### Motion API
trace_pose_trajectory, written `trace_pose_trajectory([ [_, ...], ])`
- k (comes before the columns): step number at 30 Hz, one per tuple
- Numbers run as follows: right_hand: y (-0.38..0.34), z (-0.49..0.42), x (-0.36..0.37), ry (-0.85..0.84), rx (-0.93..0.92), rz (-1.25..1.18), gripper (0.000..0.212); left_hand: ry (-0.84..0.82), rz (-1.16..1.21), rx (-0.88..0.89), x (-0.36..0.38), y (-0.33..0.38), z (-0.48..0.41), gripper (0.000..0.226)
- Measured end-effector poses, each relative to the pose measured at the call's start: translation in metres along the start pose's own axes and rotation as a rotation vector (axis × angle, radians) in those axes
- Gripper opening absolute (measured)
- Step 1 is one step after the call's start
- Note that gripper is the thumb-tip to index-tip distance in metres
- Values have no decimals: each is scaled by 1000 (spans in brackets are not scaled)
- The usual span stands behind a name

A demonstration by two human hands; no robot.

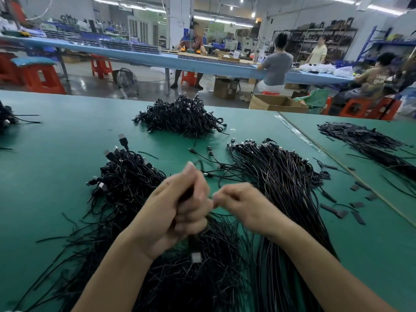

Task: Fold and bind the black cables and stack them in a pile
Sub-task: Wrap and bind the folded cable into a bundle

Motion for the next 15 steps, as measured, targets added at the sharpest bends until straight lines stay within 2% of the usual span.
trace_pose_trajectory([
  [1,-2,1,8,-106,-9,49,30,90,50,75,-3,0,-2,42],
  [3,-6,4,17,-203,-31,114,34,297,24,194,-13,-3,-6,43],
  [5,-9,7,17,-187,-76,100,31,463,-159,235,-23,-10,-7,42],
  [7,-11,10,13,-150,-122,72,30,542,-398,229,-29,-18,-7,40],
  [12,-8,15,-3,-17,-118,84,26,512,-1001,67,-34,-27,-6,33],
  [15,-12,20,-8,5,-171,32,25,411,-1113,-81,-26,-33,-8,37],
])
Point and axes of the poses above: each hand's wrist, its own z-axis away from the middle knuckle, its own x-axis out of the palm, y = z × x, the point moved 3 cm from there along -z, towards the middle knuckle, and after that the axes turned 11 degrees about -y, right-handed, at the moved point
